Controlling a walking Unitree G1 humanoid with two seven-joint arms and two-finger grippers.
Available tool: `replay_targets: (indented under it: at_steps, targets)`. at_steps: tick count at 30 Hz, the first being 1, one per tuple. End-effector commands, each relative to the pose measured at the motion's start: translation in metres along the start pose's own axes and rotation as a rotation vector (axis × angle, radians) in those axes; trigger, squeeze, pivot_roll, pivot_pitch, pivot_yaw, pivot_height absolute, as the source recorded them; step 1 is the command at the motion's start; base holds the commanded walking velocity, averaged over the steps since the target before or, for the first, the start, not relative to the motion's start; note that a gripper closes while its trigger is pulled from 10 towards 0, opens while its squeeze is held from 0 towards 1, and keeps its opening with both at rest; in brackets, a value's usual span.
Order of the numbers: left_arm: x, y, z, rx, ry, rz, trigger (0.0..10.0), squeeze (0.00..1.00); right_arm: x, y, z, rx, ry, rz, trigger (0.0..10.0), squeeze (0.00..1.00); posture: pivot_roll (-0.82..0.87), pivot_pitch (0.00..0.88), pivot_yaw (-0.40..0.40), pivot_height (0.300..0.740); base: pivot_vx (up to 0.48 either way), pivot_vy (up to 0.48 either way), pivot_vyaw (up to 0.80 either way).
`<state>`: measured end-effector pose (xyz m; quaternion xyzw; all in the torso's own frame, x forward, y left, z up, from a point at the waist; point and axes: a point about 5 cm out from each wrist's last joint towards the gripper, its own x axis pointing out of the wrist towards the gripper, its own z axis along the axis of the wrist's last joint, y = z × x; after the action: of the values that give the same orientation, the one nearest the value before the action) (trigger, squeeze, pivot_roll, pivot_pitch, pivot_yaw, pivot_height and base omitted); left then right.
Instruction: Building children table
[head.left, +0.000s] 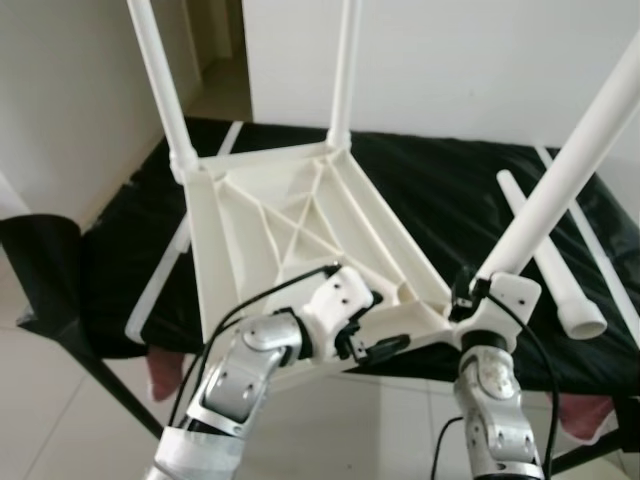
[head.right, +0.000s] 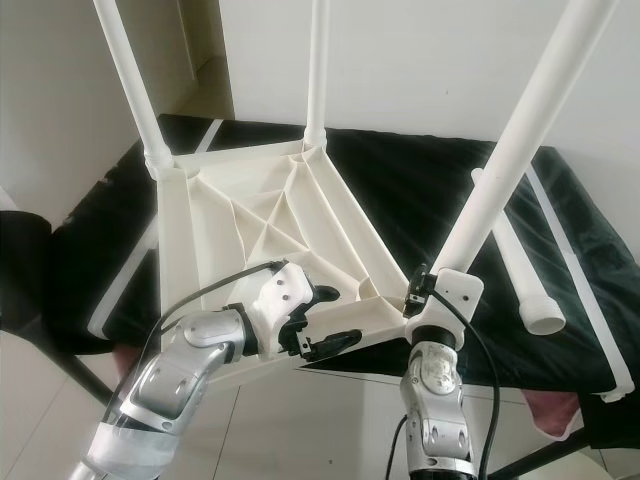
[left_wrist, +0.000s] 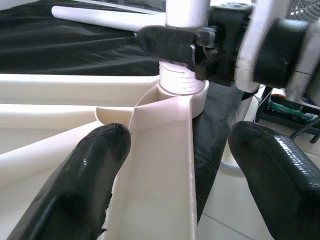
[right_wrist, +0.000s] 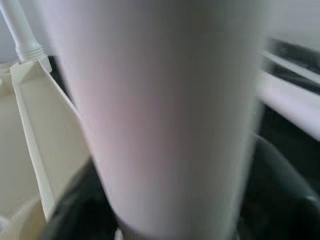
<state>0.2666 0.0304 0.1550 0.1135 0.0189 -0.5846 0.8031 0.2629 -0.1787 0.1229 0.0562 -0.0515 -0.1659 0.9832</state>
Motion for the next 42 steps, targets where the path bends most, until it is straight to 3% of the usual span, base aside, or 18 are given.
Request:
replay_targets:
  at_steps: [1,2,6,7,9,10,14,21,22,28,29,30,31,32,33,42]
  targets:
    - [0.0,0.007,0.0,-0.009,0.007,0.133,10.0,0.0,-0.002,0.0,0.0,0.008,0.008,0.002,10.0,0.86,-0.01,0.018,-0.016,0.74,0.0,0.0,0.0]
    - [0.0,0.007,-0.001,-0.005,0.009,0.13,10.0,0.0,-0.001,-0.002,0.001,-0.01,0.002,0.012,10.0,1.0,-0.01,0.014,-0.013,0.74,0.0,0.0,0.0]
    - [-0.001,0.004,-0.002,0.005,0.016,0.111,10.0,0.0,0.0,-0.007,0.004,-0.031,0.005,0.087,10.0,1.0,-0.01,0.012,-0.012,0.74,0.0,0.0,0.0]
    - [-0.001,0.004,-0.002,0.006,0.018,0.11,10.0,0.0,-0.001,-0.006,0.006,-0.03,0.0,0.144,10.0,0.0,-0.01,0.006,-0.009,0.74,0.0,0.0,0.0]
    - [-0.001,0.004,-0.002,0.006,0.018,0.11,10.0,0.0,-0.001,-0.006,0.006,-0.03,0.0,0.144,10.0,0.0,-0.01,0.006,-0.009,0.74,0.0,0.0,0.0]
    - [-0.001,0.004,-0.003,0.009,0.021,0.106,10.0,0.0,-0.003,-0.006,0.009,-0.027,-0.014,0.246,10.0,0.0,-0.01,0.0,-0.007,0.74,0.0,0.0,0.0]
    - [0.0,0.004,-0.003,0.012,0.021,0.103,10.0,0.0,-0.003,-0.01,0.011,-0.033,-0.018,0.316,10.0,0.0,-0.01,0.0,-0.003,0.74,0.0,0.0,0.0]
    - [0.003,0.003,-0.002,0.019,0.017,0.088,10.0,0.0,0.007,-0.017,0.009,-0.138,0.01,0.504,10.0,0.0,-0.02,0.0,0.004,0.74,0.0,0.0,0.0]
    - [0.004,0.002,-0.001,0.023,0.014,0.081,10.0,0.0,0.011,-0.02,0.009,-0.198,0.014,0.557,10.0,0.0,-0.02,0.0,0.006,0.74,0.0,0.0,0.0]
    - [0.005,0.003,-0.001,0.02,0.014,0.082,10.0,0.0,0.019,-0.029,0.006,-0.244,0.058,0.642,10.0,0.0,-0.02,0.0,0.013,0.74,0.0,0.0,0.0]
    - [0.006,0.002,-0.001,0.018,0.012,0.082,10.0,0.0,0.021,-0.031,0.006,-0.258,0.057,0.65,7.6,0.0,-0.02,0.0,0.013,0.74,0.0,0.0,0.0]
    - [0.008,0.001,0.0,0.015,0.009,0.078,10.0,0.0,0.022,-0.032,0.006,-0.267,0.063,0.665,4.5,0.0,-0.02,0.0,0.013,0.74,0.0,0.0,0.0]
    - [0.008,0.0,0.0,0.012,0.005,0.074,10.0,0.0,0.024,-0.033,0.007,-0.278,0.064,0.675,3.1,0.0,-0.02,0.0,0.015,0.74,0.0,0.0,0.0]
    - [0.008,0.0,0.0,0.012,0.005,0.074,10.0,0.0,0.024,-0.033,0.007,-0.278,0.064,0.675,3.1,0.0,-0.02,0.0,0.015,0.74,0.0,0.0,0.0]
    - [0.009,-0.001,0.001,0.013,0.004,0.071,10.0,0.0,0.025,-0.033,0.007,-0.271,0.069,0.688,0.0,0.0,-0.02,0.0,0.014,0.74,0.0,0.0,0.0]
    - [0.01,0.0,0.0,0.026,0.009,0.074,10.0,0.0,0.028,-0.038,0.0,-0.268,0.107,0.7,0.0,0.0,0.0,0.0,0.003,0.74,0.0,0.0,0.0]
